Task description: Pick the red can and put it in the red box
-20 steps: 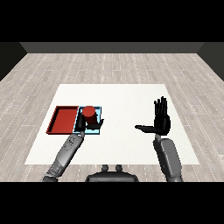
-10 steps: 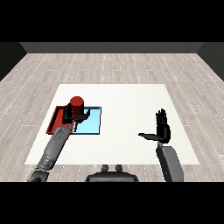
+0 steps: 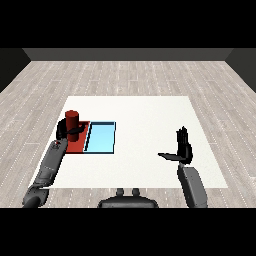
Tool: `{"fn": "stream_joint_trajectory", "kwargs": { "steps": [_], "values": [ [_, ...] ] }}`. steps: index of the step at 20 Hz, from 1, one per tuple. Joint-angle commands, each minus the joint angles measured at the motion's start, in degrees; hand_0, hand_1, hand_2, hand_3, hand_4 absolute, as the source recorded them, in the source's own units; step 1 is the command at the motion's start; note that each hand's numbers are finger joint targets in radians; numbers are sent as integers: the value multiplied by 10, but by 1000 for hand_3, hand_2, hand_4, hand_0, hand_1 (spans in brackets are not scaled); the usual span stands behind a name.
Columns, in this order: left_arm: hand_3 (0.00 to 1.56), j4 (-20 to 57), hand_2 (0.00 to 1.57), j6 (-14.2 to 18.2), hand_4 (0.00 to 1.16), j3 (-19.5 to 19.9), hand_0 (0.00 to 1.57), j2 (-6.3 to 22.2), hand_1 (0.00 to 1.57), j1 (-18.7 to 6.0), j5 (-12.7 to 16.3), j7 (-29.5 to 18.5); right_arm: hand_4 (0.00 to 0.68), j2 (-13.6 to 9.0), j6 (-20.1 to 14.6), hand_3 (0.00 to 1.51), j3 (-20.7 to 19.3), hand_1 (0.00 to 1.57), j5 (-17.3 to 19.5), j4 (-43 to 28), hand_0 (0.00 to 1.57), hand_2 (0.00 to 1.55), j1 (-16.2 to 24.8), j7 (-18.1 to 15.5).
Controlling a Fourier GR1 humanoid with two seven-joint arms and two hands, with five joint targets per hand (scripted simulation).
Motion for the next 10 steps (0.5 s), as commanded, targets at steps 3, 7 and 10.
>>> {"fn": "stream_joint_trajectory", "kwargs": {
  "steps": [3,7,10],
  "values": [
    [1490,221,1571,34,1064,36,1571,-27,1571,-54,-23,-71,0,-7,16,0,-15,0,1,13,0,0,-12,-24],
    [1383,318,1412,48,1003,44,1408,0,1408,-88,-42,-37,0,-1,-2,0,-6,0,19,-14,0,0,-10,-30],
    [328,375,454,47,723,26,333,-1,333,-89,-68,-29,0,-20,10,0,-23,0,13,-14,0,0,-2,-36]
  ]
}}
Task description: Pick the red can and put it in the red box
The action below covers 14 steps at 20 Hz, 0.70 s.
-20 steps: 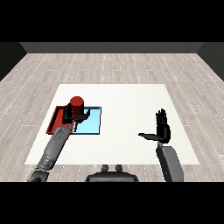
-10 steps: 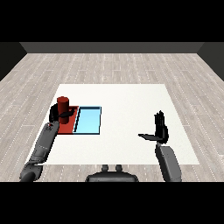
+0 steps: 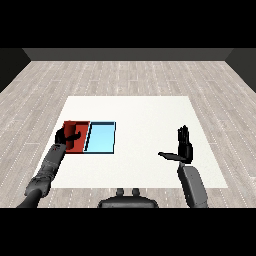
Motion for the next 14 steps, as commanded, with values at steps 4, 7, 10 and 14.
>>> {"fn": "stream_joint_trajectory", "kwargs": {
  "steps": [4,7,10,14],
  "values": [
    [0,129,749,2,709,17,798,1,798,-36,-10,19,0,13,1,0,4,0,12,-1,0,0,9,-40],
    [0,145,1169,-13,455,17,1246,-6,1246,-23,-12,-8,0,7,12,0,9,0,2,-35,0,0,36,-20],
    [0,158,0,-70,654,-11,0,16,0,-32,-41,-8,0,5,8,0,6,0,2,-37,0,0,12,-5],
    [0,184,0,-76,0,-46,0,10,0,-69,-81,63,0,4,22,0,-2,0,1,-20,0,0,7,-31]
  ]
}}
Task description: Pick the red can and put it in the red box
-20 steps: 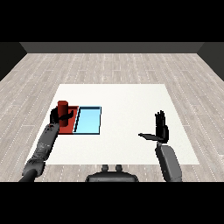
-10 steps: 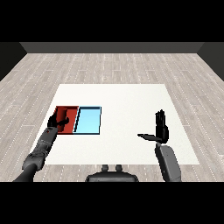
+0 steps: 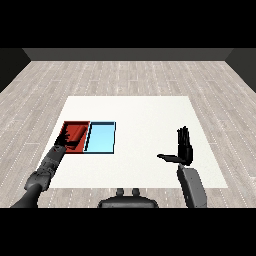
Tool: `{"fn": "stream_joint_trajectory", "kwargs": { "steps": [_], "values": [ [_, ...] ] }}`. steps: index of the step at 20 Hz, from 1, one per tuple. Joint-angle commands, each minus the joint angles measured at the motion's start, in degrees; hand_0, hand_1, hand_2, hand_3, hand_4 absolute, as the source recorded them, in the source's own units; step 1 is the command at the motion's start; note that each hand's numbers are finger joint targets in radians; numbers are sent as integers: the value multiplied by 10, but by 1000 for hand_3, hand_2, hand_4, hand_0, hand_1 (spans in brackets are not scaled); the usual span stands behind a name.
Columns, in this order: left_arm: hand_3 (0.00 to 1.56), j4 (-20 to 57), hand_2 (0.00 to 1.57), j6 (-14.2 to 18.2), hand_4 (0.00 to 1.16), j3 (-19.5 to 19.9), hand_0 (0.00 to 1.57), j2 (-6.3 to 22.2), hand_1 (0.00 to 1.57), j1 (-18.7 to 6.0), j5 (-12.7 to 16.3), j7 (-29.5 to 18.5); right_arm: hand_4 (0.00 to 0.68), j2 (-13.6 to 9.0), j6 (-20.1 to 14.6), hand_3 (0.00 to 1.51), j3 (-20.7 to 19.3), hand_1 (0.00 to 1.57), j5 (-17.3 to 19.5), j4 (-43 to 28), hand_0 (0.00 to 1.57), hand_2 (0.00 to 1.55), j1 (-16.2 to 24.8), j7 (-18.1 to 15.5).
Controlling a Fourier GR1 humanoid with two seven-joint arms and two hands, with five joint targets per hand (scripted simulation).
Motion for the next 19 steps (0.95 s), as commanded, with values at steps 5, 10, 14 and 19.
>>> {"fn": "stream_joint_trajectory", "kwargs": {
  "steps": [5,10,14,19],
  "values": [
    [0,21,0,-12,0,6,0,6,0,-31,0,66,0,11,-6,0,12,0,10,-25,0,0,-9,13],
    [0,-63,0,72,0,98,0,-6,0,17,90,-101,0,-4,14,0,3,0,4,-26,0,0,4,0],
    [0,-171,0,20,0,176,0,-44,0,-2,177,-242,0,1,26,0,3,0,-7,-23,0,0,11,-11],
    [0,-278,0,-75,0,183,0,-76,0,35,214,-358,0,-6,40,0,7,0,-7,-20,0,0,12,-7]
  ]
}}
